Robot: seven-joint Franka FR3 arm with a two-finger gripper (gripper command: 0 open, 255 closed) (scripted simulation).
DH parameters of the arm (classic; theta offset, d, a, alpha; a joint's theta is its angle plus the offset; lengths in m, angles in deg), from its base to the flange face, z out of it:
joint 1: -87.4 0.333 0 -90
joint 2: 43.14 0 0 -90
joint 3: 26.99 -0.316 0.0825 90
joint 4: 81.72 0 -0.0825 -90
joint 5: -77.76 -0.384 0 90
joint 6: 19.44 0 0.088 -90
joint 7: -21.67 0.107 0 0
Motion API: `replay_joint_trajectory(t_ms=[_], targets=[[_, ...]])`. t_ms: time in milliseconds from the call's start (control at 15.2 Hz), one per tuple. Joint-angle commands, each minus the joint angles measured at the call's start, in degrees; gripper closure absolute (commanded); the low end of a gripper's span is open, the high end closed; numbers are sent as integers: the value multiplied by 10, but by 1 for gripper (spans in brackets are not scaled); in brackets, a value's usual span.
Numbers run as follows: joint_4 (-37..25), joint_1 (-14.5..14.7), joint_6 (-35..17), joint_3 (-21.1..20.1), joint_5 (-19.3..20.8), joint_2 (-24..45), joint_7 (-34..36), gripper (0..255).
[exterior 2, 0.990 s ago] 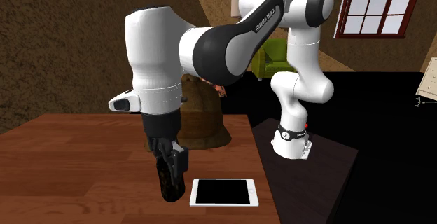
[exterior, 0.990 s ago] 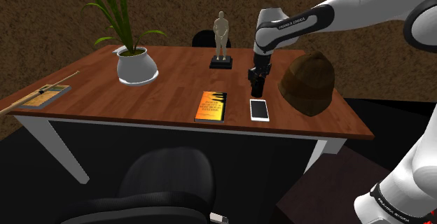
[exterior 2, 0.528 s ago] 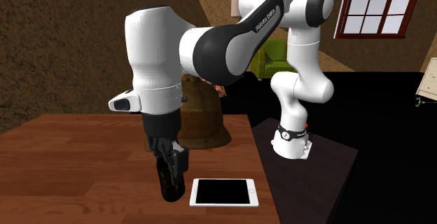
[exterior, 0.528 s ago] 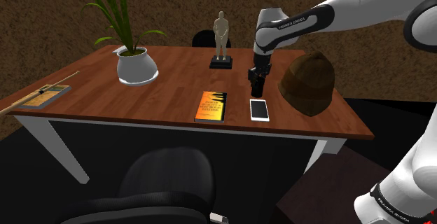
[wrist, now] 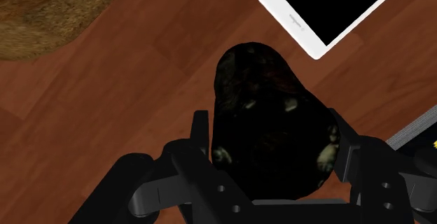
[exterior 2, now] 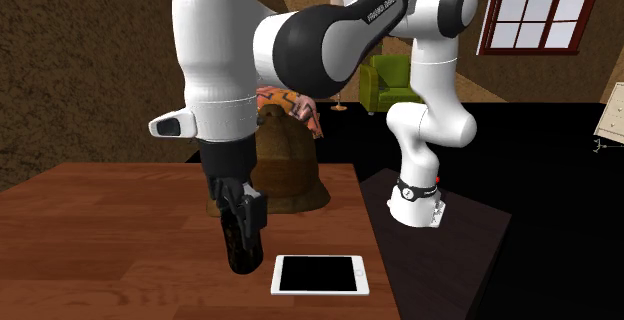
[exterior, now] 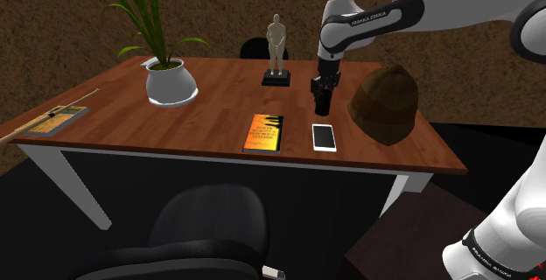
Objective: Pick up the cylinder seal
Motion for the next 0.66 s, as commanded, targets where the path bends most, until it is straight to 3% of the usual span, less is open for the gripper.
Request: replay_joint_trajectory(t_ms=[0,594], targets=[[-11,0,15,0,1,-4,1,255],[-55,0,68,0,2,-13,3,255]])
